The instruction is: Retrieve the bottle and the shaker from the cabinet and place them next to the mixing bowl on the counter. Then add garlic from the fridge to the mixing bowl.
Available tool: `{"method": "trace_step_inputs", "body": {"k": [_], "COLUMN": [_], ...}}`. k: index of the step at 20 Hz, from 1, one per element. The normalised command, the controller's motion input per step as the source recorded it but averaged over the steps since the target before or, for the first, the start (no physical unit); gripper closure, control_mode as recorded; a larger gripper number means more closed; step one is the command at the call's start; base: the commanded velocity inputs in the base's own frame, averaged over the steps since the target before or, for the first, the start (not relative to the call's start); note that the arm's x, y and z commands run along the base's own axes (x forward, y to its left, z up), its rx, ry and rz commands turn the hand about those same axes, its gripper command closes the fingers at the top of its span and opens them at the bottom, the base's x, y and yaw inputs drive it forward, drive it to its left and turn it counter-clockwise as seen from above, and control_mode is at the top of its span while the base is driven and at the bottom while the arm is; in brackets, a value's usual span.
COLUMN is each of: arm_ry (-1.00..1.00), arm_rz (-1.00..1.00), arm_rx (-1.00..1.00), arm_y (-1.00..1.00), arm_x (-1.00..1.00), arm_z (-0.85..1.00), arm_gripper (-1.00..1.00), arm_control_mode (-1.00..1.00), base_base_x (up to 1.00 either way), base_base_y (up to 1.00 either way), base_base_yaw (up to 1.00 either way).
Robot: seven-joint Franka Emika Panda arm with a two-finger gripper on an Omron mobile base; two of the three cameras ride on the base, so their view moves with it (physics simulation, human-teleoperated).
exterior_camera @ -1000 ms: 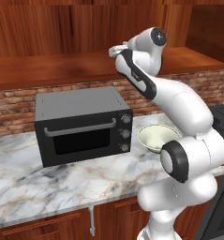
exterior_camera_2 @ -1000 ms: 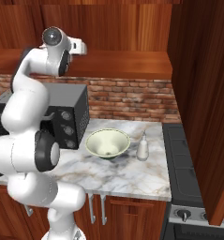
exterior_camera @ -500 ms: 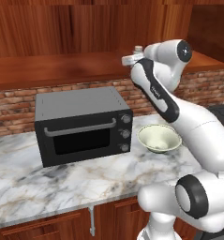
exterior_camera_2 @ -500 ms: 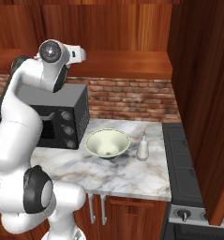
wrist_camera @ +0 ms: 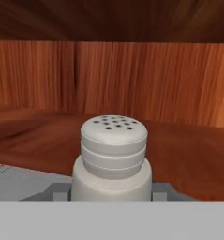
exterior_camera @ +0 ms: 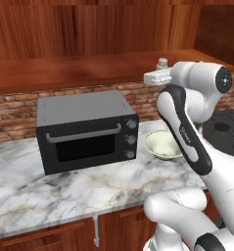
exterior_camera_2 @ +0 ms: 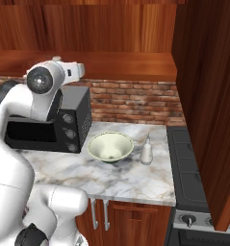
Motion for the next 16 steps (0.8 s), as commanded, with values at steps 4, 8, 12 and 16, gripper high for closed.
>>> {"method": "trace_step_inputs", "body": {"k": [4,8,12,16], "arm_ry": [-0.03,-0.03,-0.05,-0.01], "arm_rz": [0.00,0.00,0.00,0.00], "arm_rx": [0.00,0.00,0.00,0.00], "arm_y": [-0.64,-0.57,-0.53,-0.42], "arm_x": [-0.99,-0.76,-0.58,-0.61], "arm_z": [-0.04,-0.31,-0.47,-0.47], "arm_gripper": [1.00,1.00,1.00,1.00], "arm_control_mode": [-1.00,-1.00,-1.00,-1.00], "base_base_x": [0.00,0.00,0.00,0.00], "base_base_y": [0.00,0.00,0.00,0.00], "base_base_yaw": [0.00,0.00,0.00,0.00]}}
